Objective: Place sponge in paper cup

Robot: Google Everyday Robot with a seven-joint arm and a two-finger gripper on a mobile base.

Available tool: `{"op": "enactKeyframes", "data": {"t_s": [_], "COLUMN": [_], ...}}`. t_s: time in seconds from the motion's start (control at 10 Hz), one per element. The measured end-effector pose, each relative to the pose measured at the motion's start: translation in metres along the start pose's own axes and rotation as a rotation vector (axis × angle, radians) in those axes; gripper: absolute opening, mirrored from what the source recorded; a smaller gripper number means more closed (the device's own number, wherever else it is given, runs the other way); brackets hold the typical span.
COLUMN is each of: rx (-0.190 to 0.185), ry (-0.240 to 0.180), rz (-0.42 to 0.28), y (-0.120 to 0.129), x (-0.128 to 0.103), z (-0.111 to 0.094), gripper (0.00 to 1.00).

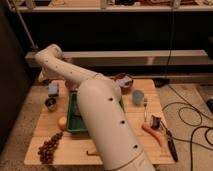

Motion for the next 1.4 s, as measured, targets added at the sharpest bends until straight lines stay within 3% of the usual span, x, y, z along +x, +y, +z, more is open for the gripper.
{"op": "enactKeyframes", "data": {"t_s": [0.2,0.4,0.6,0.9,1.4], "rx": [-0.001,-0.014,-0.012,-0.017,-0.028], "ry": [0.001,0.001,-0.003,-0.002,-0.038], "rz": [0.000,-0.059,-0.094,-0.091,-0.038], "y": [0.001,-0.006,-0.029,-0.032,-0.022], "x": [0.001,0.003,0.001,0.001,-0.019], "z": [-0.001,0.002,0.016,0.029,0.082], "gripper": [0.80,0.80,0.80,0.80,0.80]}}
